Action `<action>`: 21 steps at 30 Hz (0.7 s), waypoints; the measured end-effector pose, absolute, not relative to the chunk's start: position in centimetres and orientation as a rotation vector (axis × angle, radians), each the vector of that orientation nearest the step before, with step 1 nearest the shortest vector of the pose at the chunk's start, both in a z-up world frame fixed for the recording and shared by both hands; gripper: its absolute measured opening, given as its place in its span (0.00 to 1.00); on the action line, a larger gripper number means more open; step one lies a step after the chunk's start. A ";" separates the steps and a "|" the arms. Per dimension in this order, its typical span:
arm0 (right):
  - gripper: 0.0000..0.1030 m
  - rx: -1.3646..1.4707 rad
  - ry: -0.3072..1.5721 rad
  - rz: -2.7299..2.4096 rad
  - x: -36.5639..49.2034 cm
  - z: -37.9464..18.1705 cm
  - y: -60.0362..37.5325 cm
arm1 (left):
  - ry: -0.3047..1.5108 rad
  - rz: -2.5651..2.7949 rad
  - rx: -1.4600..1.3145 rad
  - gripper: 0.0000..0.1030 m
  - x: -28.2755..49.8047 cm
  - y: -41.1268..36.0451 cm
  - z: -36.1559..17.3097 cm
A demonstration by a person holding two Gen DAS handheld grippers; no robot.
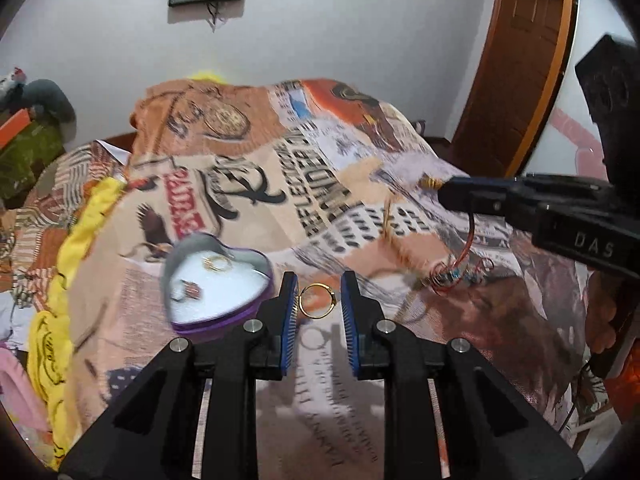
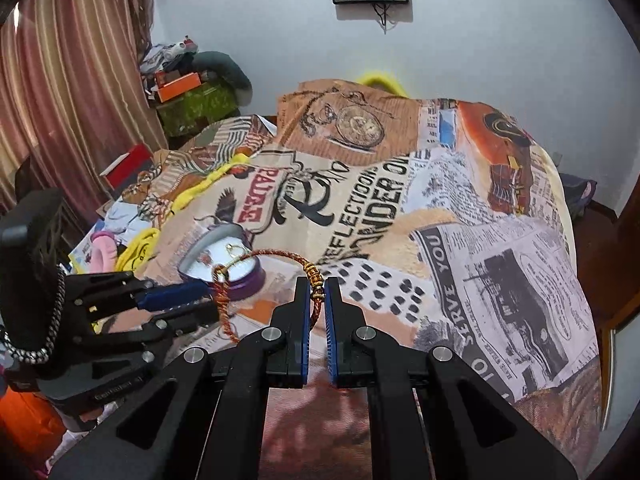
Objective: Organize jewelry
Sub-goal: 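Lower the gold ring into the tin with the left tool while the right tool carries the bracelet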
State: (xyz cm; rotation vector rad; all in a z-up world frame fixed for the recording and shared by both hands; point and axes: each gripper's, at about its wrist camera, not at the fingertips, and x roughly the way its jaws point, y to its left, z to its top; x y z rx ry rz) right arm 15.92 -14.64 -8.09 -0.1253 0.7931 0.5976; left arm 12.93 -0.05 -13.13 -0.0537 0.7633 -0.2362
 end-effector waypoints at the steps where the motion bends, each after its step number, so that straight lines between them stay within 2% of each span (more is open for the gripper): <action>1: 0.06 -0.126 0.788 0.603 15.8 -7.9 -14.3 | 0.752 -0.228 -0.056 0.20 12.7 0.4 -12.7; 11: 0.06 -0.131 0.775 0.667 15.6 -7.6 -10.8 | 0.702 -0.161 -0.074 0.20 12.0 4.2 -11.0; 21: 0.06 -0.144 0.771 0.712 15.8 -7.5 -7.9 | 0.703 -0.133 -0.101 0.20 12.5 6.2 -11.9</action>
